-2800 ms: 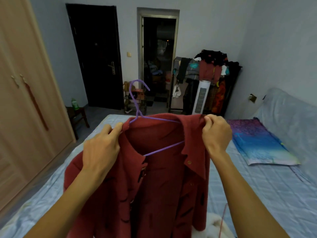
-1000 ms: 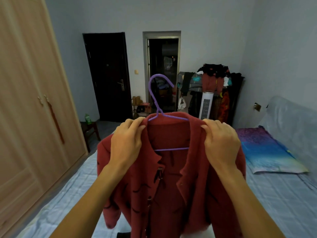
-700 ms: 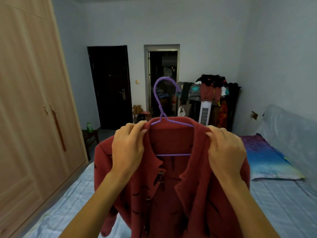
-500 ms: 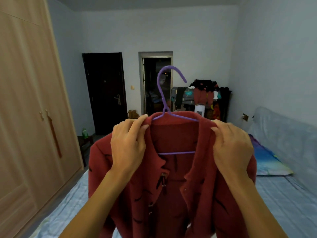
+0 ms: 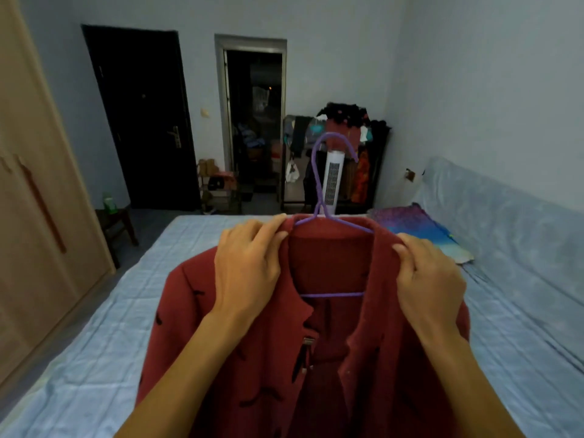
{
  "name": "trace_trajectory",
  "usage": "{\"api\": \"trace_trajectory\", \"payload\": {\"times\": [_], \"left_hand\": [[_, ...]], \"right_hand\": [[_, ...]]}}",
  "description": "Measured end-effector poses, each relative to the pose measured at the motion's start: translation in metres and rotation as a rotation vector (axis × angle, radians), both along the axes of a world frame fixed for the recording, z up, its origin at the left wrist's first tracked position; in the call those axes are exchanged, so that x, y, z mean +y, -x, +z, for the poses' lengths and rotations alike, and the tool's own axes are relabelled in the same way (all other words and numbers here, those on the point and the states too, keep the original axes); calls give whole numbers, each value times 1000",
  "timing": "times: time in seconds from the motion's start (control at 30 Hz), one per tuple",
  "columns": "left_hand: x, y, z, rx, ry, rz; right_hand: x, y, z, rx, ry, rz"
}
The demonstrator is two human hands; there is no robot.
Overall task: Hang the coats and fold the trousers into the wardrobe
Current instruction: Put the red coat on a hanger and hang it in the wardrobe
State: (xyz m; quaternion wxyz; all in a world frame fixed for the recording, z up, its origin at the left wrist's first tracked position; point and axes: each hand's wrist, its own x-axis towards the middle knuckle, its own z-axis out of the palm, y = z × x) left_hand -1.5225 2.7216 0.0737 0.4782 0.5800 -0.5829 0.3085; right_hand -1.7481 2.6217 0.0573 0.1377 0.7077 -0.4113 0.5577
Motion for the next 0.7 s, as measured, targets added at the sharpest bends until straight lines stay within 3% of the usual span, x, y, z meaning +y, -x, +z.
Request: {"api": "trace_trajectory", "payload": {"times": [0.2,0.5,0.7], "left_hand": [[-61,-7,-96,123,-229,-43],[-222,-16,-242,288,-757,-94],[-312,-22,-321,338,-1010,-17]], "right_hand": [[-53,-2,-100,65,-204,-17],[-191,-2,-263,143,-643,2],[-272,-16,-339,247,-871,-46]]}}
